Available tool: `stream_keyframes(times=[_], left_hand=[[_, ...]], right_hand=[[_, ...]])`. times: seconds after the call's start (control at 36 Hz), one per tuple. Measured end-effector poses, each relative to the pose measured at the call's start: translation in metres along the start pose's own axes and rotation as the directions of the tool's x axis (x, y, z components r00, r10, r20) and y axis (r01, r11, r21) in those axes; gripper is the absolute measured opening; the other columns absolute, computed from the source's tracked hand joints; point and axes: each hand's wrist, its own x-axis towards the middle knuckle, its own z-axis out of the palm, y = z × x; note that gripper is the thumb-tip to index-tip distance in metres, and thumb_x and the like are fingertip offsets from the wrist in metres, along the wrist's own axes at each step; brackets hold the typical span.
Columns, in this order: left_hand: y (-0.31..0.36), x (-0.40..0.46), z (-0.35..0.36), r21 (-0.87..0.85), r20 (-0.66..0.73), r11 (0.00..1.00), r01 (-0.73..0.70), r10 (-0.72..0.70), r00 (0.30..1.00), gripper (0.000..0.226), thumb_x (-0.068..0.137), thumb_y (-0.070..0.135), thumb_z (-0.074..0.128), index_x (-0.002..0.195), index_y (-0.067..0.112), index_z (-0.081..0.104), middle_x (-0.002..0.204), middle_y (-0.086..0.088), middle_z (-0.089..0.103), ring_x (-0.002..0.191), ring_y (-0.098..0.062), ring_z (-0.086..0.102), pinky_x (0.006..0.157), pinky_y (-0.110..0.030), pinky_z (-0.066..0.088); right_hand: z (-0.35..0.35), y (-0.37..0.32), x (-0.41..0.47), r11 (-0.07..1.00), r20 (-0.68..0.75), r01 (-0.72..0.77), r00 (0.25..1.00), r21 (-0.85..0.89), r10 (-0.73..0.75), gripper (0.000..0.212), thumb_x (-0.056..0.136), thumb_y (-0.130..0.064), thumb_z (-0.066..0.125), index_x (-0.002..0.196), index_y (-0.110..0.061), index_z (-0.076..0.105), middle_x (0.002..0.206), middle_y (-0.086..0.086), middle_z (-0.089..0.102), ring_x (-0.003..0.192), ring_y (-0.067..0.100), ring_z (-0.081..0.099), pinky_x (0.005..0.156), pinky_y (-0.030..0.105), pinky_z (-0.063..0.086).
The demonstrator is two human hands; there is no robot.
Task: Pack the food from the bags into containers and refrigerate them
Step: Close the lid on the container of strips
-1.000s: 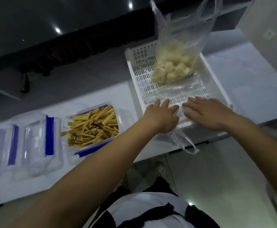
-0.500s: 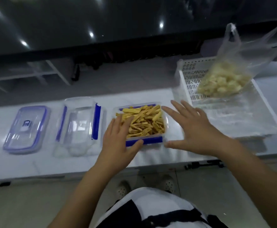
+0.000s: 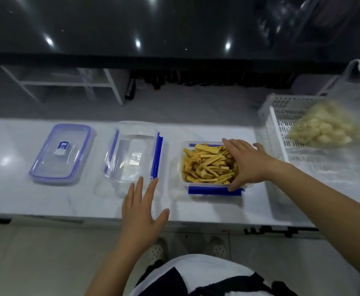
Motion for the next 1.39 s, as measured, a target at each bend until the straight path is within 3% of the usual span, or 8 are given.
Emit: stream_keyframes(times=[0.17,0.39,0.56,0.69,0.83,1.03,1.17,1.39], left_hand=[[-0.016,0.001,-0.011,-0.097,-0.083,0.995,-0.008,0.000,0.997,0.080,0.093,0.039,0.067,0.148,0.052,0.010,0.170,0.006,0.003,0.156,-0.018,-0.005,0.124,-0.045,0.009],[-0.044,0.023,-0.061,-0.198,-0.193,0.978,0.063,-0.102,0.976,0.073,0.093,0.026,0.071,0.155,0.029,0.033,0.168,-0.003,0.018,0.155,-0.026,0.014,0.123,-0.051,0.018],[-0.115,0.077,-0.136,0.023,-0.337,0.956,0.294,-0.269,0.902,0.072,0.088,0.039,0.072,0.151,0.022,0.043,0.157,-0.016,0.040,0.145,-0.037,0.033,0.116,-0.053,0.030],[-0.176,0.119,-0.171,0.229,-0.214,0.831,0.507,-0.465,0.859,0.108,0.074,0.075,0.068,0.159,0.034,0.017,0.168,-0.011,0.008,0.153,-0.039,0.007,0.120,-0.059,0.011],[-0.194,0.138,-0.177,0.290,-0.053,0.805,0.518,-0.527,0.848,0.138,0.052,0.092,0.067,0.159,0.038,-0.002,0.168,-0.013,0.003,0.150,-0.043,0.015,0.116,-0.064,0.015],[-0.196,0.142,-0.167,0.298,-0.081,0.803,0.516,-0.518,0.852,0.145,0.048,0.084,0.075,0.158,0.036,-0.005,0.163,-0.021,0.009,0.143,-0.042,0.026,0.110,-0.056,0.028],[-0.202,0.145,-0.167,0.274,-0.094,0.829,0.488,-0.481,0.871,0.136,0.051,0.079,0.077,0.156,0.044,-0.004,0.156,-0.019,0.018,0.136,-0.041,0.031,0.107,-0.054,0.030],[-0.206,0.134,-0.172,0.200,-0.193,0.871,0.449,-0.414,0.890,0.124,0.062,0.079,0.071,0.154,0.050,-0.006,0.164,-0.011,0.003,0.140,-0.043,0.028,0.109,-0.054,0.026]], right_hand=[[0.023,-0.029,-0.012,0.971,-0.130,-0.221,0.964,0.094,0.232,0.147,0.042,-0.094,0.058,0.153,-0.034,-0.018,0.164,0.008,0.016,0.148,0.033,0.019,0.115,0.057,0.023],[0.039,-0.099,-0.016,0.799,-0.131,-0.482,0.822,0.359,0.554,0.145,0.051,-0.095,0.061,0.152,-0.029,-0.021,0.159,0.019,0.020,0.142,0.043,0.025,0.107,0.061,0.033],[0.030,-0.123,-0.033,0.869,-0.216,-0.323,0.881,0.376,0.421,0.126,0.057,-0.098,0.041,0.152,-0.040,-0.018,0.167,0.002,-0.008,0.152,0.033,-0.008,0.116,0.064,0.009],[0.029,-0.191,-0.035,0.952,-0.516,0.016,0.843,0.305,0.151,0.092,0.076,-0.092,0.017,0.154,-0.046,0.004,0.168,-0.006,-0.001,0.153,0.021,-0.011,0.121,0.056,0.003],[0.058,-0.242,-0.017,0.976,-0.348,0.123,0.936,0.182,-0.054,0.086,0.085,-0.083,0.030,0.154,-0.050,-0.011,0.166,-0.010,-0.018,0.150,0.019,-0.026,0.120,0.058,-0.009],[0.083,-0.256,-0.001,0.983,-0.206,0.048,0.978,0.176,-0.011,0.085,0.088,-0.079,0.033,0.152,-0.049,-0.014,0.166,-0.015,-0.015,0.152,0.013,-0.019,0.118,0.057,-0.009],[0.082,-0.264,-0.001,0.976,-0.225,0.014,0.974,0.217,0.036,0.084,0.088,-0.078,0.036,0.152,-0.050,-0.011,0.166,-0.015,-0.012,0.153,0.013,-0.015,0.119,0.056,-0.007],[0.063,-0.279,-0.007,0.928,-0.327,0.044,0.941,0.371,0.086,0.079,0.089,-0.071,0.045,0.155,-0.048,0.008,0.167,-0.015,0.001,0.154,0.012,-0.006,0.123,0.052,0.003]])
